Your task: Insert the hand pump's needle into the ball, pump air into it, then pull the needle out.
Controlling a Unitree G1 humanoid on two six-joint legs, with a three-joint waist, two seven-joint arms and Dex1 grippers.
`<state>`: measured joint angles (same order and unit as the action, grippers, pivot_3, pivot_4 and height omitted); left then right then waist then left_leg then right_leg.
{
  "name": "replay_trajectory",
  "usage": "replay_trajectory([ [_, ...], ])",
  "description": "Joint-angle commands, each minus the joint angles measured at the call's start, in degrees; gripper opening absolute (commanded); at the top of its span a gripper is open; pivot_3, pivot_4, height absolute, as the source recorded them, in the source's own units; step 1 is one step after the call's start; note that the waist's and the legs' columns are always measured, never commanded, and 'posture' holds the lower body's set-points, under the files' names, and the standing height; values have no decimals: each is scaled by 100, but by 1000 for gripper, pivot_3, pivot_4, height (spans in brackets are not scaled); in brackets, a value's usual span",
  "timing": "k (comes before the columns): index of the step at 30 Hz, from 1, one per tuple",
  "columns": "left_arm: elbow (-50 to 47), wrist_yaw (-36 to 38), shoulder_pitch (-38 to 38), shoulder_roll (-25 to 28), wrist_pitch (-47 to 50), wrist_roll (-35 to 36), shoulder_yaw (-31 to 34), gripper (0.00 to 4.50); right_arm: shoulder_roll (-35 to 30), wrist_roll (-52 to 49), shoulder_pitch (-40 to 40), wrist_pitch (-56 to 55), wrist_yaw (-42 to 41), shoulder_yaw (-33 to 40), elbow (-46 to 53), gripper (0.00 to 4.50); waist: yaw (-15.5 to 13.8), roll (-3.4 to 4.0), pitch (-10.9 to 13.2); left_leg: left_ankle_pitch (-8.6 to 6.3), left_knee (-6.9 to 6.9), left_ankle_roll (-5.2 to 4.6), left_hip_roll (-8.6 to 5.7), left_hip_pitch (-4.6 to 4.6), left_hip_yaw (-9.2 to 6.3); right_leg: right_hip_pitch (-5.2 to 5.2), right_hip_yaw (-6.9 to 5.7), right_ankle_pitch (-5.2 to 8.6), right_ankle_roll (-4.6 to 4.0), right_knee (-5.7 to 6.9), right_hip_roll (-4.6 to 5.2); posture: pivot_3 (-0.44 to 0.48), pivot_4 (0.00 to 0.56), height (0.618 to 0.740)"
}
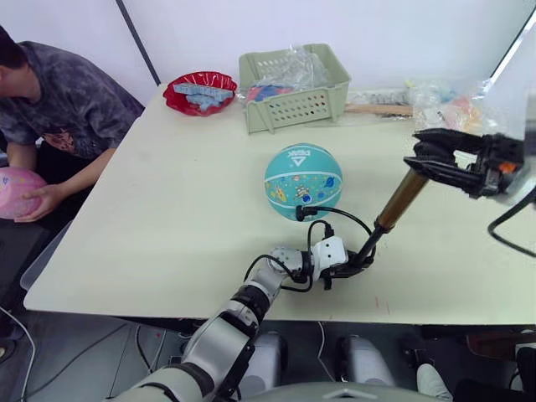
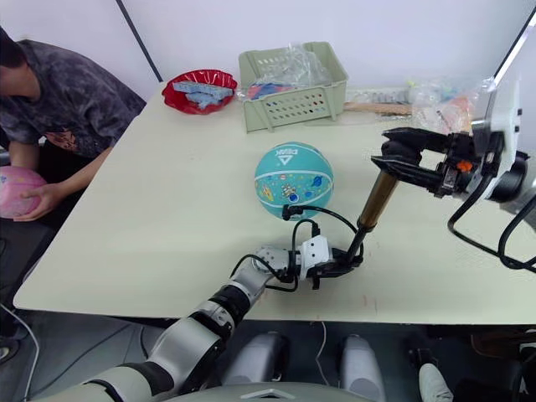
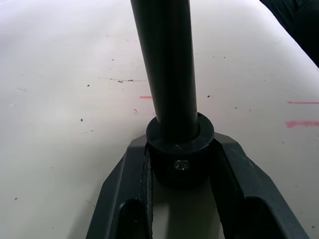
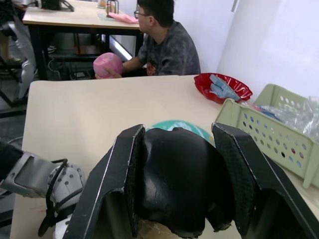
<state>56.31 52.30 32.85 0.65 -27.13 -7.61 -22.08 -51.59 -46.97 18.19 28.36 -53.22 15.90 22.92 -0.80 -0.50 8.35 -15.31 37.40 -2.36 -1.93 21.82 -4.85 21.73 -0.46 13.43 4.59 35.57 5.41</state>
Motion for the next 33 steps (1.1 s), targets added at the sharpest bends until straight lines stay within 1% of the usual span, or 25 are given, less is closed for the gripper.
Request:
replay_trajectory([
  [1, 413, 85, -280, 111, 162, -349, -254, 1158, 126, 1001, -389, -535, 12, -535, -48, 1731, 11, -6, -8, 0, 0, 0, 0, -4, 2, -2, 1, 4, 7, 0, 0, 0, 150, 740],
  [3, 406, 79, -283, 115, 171, -340, -248, 1158, 356, 1232, -591, -758, 99, -802, -130, 1731, 15, -19, -26, 0, 0, 0, 6, -11, 3, -7, 1, 7, 12, 1, -5, 0, 150, 740],
  [6, 384, 78, -297, 115, 183, -337, -241, 1158, 667, 1556, -893, -1107, 138, -1109, -318, 1731, 15, -15, -44, 0, 2, 0, 13, -13, 2, -7, 0, 7, 12, 3, -14, 0, 150, 740],
  [9, 374, 63, -289, 114, 193, -338, -231, 1158, 1011, 2146, -1246, -1746, 241, -1417, -741, 1731, 11, -16, -57, 0, 1, 0, 15, -13, -3, -7, 1, 7, 9, 3, -22, 0, 150, 740],
  [12, 370, 54, -282, 115, 200, -340, -224, 1158, 1120, 2686, -1471, -2304, 203, -1696, -1051, 1731, 15, -8, -73, 0, 0, 0, 14, -15, -4, -7, 4, 6, 8, 3, -27, 0, 150, 740],
  [13, 373, 53, -278, 118, 200, -341, -221, 1158, 1134, 2765, -1504, -2442, 154, -1763, -1108, 1731, 17, -6, -77, 0, 0, 0, 14, -17, -1, -7, 7, 6, 9, 3, -27, 0, 150, 740],
  [16, 354, 55, -285, 138, 197, -343, -210, 1158, 1497, 2775, -1679, -2671, 368, -1853, -1349, 1731, 15, -7, -84, 0, 1, 0, 15, -21, -2, -7, 8, 7, 9, 4, -33, 0, 150, 740],
  [18, 336, 63, -298, 153, 193, -344, -204, 1158, 1611, 2748, -1730, -2717, 435, -1830, -1354, 1731, 16, -12, -94, 0, 0, 0, 17, -23, -1, -7, 10, 7, 8, 4, -35, 0, 150, 740],
  [22, 328, 75, -304, 175, 193, -342, -201, 1158, 1468, 2377, -1547, -2423, 402, -1512, -984, 1731, 16, -15, -95, 0, 0, 0, 19, -24, -2, -7, 10, 6, 6, 4, -39, 0, 150, 740],
  [25, 347, 81, -293, 181, 190, -347, -201, 1158, 1140, 2049, -1288, -2097, 245, -1211, -703, 1731, 12, -6, -86, 0, 0, 0, 21, -18, 0, -6, 13, 5, 5, 4, -37, 0, 150, 740],
  [27, 359, 86, -289, 179, 186, -352, -203, 1158, 957, 1653, -1075, -1797, 182, -973, -527, 1731, 1, -9, -78, 0, 0, 0, 19, -13, 0, -3, 13, 0, -3, 4, -32, 0, 150, 740],
  [28, 363, 91, -289, 178, 183, -356, -204, 1158, 878, 1458, -974, -1659, 152, -858, -449, 1731, -1, 4, -64, 0, 0, 0, 19, -9, -1, 0, 12, -4, -11, 4, -32, 0, 150, 740],
  [30, 380, 98, -278, 175, 174, -362, -207, 1158, 662, 1063, -722, -1373, 71, -591, -319, 1731, -5, 6, -49, 0, 1, 0, 13, 0, 0, 6, 14, -8, -17, 4, -23, 0, 150, 740],
  [33, 392, 106, -261, 181, 164, -364, -214, 1158, 442, 691, -437, -1049, 40, -318, -226, 1731, -5, 17, -19, 0, 1, 0, 8, 6, 2, 11, 14, -8, -17, 2, -16, 0, 150, 740],
])
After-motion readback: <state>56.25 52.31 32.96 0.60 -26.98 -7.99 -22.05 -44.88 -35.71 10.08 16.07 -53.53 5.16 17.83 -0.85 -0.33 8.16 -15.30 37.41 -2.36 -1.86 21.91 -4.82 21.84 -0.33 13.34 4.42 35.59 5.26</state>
